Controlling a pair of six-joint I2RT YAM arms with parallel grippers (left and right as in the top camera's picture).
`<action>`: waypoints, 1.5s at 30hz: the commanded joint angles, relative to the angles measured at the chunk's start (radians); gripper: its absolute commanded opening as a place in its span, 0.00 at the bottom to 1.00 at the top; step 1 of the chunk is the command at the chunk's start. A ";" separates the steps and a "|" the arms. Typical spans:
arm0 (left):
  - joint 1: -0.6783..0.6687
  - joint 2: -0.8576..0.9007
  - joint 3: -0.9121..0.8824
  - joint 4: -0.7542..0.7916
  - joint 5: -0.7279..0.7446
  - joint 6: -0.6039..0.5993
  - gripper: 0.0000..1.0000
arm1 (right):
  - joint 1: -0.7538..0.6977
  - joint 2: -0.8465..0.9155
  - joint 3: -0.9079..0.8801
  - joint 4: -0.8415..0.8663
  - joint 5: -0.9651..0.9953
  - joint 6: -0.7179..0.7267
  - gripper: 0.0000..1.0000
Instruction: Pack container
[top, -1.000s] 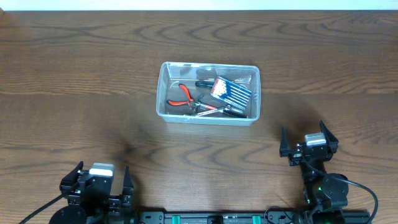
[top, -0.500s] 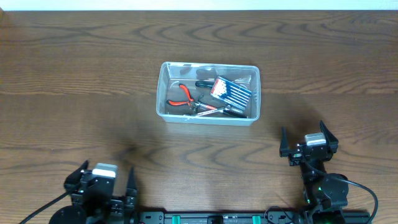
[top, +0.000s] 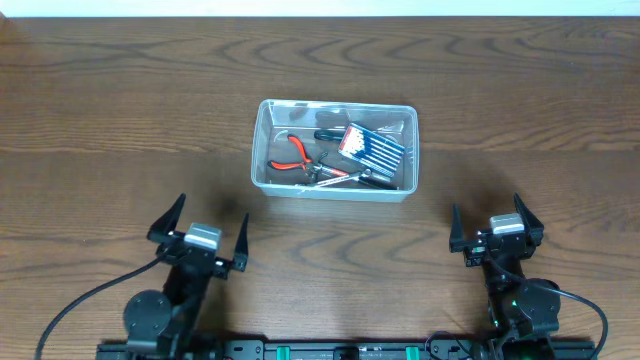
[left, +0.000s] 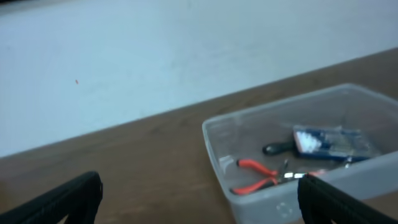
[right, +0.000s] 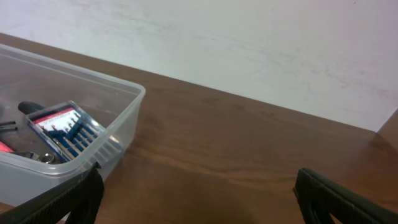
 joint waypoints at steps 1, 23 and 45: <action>0.005 -0.014 -0.052 0.075 -0.060 -0.018 0.98 | -0.016 -0.007 -0.005 -0.002 -0.004 -0.002 0.99; 0.013 -0.014 -0.217 0.114 -0.358 -0.286 0.98 | -0.016 -0.007 -0.005 -0.002 -0.004 -0.002 0.99; 0.013 -0.010 -0.217 0.115 -0.358 -0.286 0.98 | -0.016 -0.007 -0.005 -0.002 -0.004 -0.002 0.99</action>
